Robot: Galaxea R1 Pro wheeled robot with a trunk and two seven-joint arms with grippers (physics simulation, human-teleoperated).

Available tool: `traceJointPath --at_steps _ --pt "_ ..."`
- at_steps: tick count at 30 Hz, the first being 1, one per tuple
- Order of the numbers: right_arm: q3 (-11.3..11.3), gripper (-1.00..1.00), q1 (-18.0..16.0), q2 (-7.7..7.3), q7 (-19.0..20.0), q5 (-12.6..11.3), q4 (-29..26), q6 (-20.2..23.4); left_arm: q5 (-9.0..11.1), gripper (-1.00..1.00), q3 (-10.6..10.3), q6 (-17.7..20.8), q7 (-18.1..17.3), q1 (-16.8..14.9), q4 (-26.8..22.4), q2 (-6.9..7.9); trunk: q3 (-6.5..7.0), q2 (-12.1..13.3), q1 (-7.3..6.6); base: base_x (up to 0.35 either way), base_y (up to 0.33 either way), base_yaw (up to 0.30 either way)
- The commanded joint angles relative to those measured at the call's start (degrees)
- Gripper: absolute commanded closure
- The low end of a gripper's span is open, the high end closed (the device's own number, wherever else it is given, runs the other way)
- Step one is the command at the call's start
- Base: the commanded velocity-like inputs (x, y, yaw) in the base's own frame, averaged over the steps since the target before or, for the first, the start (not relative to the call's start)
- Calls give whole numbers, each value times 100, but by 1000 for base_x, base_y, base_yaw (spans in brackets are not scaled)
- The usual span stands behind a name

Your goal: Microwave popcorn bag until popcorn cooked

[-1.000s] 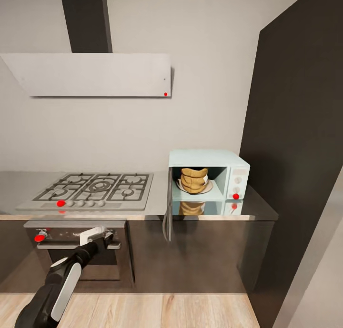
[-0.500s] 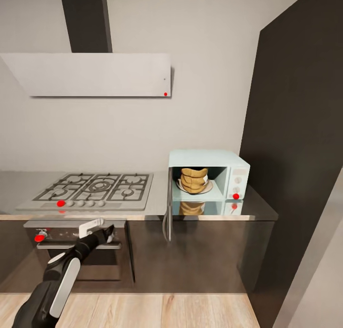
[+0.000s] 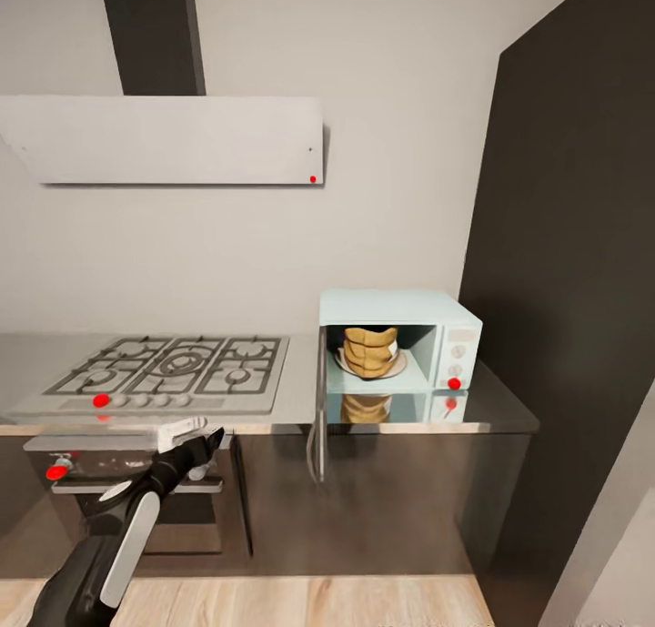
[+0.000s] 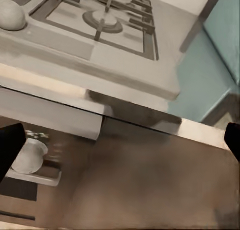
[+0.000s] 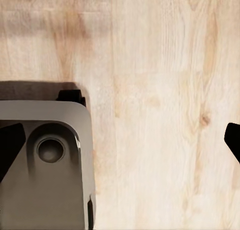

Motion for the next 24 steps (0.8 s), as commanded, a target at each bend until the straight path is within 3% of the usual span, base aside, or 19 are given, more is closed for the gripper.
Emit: traceJointPath --at_steps 1,6,24 --pt "48 -100 -5 2 -2 -57 4 -5 55 -100 -93 33 30 -3 -8 1 -8 -5 1 5 0 -212" --pt "47 -100 -5 -3 -2 -62 4 -10 53 -100 -324 32 47 -3 -9 1 -11 -5 1 1 0 -262" --pt "47 -100 -5 -9 -2 -54 4 -20 52 -100 -348 27 48 -3 -57 1 -90 -5 1 0 0 -267"
